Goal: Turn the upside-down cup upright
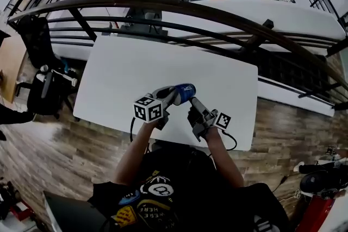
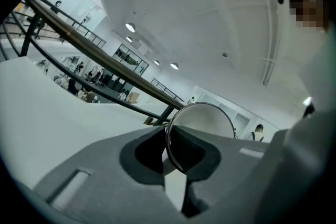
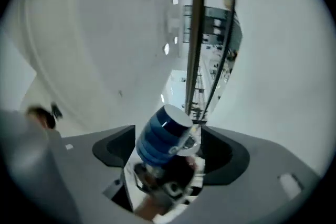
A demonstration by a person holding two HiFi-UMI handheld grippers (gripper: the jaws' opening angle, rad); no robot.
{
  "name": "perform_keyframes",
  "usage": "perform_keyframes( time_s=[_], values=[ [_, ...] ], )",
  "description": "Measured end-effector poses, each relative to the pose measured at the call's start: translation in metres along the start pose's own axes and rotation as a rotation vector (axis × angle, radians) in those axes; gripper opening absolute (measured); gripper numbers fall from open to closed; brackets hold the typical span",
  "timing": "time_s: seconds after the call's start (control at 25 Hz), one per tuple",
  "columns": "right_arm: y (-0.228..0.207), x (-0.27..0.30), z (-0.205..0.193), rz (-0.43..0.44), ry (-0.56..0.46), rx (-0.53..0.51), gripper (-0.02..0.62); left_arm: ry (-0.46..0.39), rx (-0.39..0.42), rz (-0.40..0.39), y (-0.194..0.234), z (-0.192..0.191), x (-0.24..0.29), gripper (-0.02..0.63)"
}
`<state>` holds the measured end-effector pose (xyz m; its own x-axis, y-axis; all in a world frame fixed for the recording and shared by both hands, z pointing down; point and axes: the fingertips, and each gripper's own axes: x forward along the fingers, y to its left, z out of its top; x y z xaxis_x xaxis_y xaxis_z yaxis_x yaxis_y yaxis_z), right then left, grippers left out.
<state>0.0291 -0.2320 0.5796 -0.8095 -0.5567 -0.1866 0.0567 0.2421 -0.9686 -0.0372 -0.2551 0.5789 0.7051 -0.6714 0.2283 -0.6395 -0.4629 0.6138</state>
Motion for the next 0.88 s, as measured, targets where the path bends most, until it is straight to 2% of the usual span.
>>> perform_keyframes(
  time_s=[0.04, 0.08, 0.12, 0.16, 0.24, 0.32, 0.4, 0.48, 0.56, 0.68, 0.76, 0.8, 0.88],
  values=[
    [0.002, 0.005, 0.003, 0.077, -0.051, 0.161, 0.382, -0.002, 0.042, -0.006, -0.006, 0.0, 0.001, 0.037],
    [0.001, 0.01, 0.005, 0.126, -0.091, 0.281, 0.382, -0.003, 0.092, -0.009, -0.01, -0.001, 0.001, 0.037],
    [-0.002, 0.014, 0.006, 0.142, -0.115, 0.355, 0.383, -0.004, 0.146, -0.007, -0.014, -0.001, -0.001, 0.038],
    [-0.005, 0.016, 0.005, 0.138, -0.119, 0.394, 0.347, -0.005, 0.198, -0.004, -0.015, -0.002, -0.003, 0.038],
    [-0.009, 0.02, -0.003, 0.128, -0.086, 0.423, 0.313, -0.009, 0.274, -0.012, -0.015, -0.003, -0.009, 0.038],
    [-0.009, 0.023, -0.013, 0.129, -0.029, 0.433, 0.313, -0.01, 0.341, -0.021, -0.013, -0.006, -0.017, 0.037],
    [-0.012, 0.028, -0.023, 0.115, 0.027, 0.461, 0.326, 0.01, 0.462, -0.016, -0.017, -0.01, -0.024, 0.037],
    [-0.019, 0.037, -0.033, 0.078, 0.073, 0.483, 0.376, 0.047, 0.614, 0.002, -0.021, -0.016, -0.027, 0.038],
    [-0.023, 0.045, -0.039, 0.063, 0.095, 0.482, 0.377, 0.063, 0.681, 0.023, -0.018, -0.019, -0.029, 0.038],
    [-0.031, 0.048, -0.036, 0.044, 0.077, 0.409, 0.376, 0.07, 0.665, 0.051, -0.006, -0.023, -0.029, 0.038],
    [-0.039, 0.044, -0.028, -0.002, 0.065, 0.302, 0.376, 0.075, 0.579, 0.079, 0.004, -0.03, -0.031, 0.055],
    [-0.044, 0.042, -0.023, -0.033, 0.072, 0.217, 0.375, 0.081, 0.527, 0.099, 0.01, -0.034, -0.033, 0.074],
    [-0.054, 0.043, -0.015, -0.095, 0.121, -0.023, 0.376, 0.103, 0.448, 0.163, 0.025, -0.044, -0.042, 0.092]
  ],
)
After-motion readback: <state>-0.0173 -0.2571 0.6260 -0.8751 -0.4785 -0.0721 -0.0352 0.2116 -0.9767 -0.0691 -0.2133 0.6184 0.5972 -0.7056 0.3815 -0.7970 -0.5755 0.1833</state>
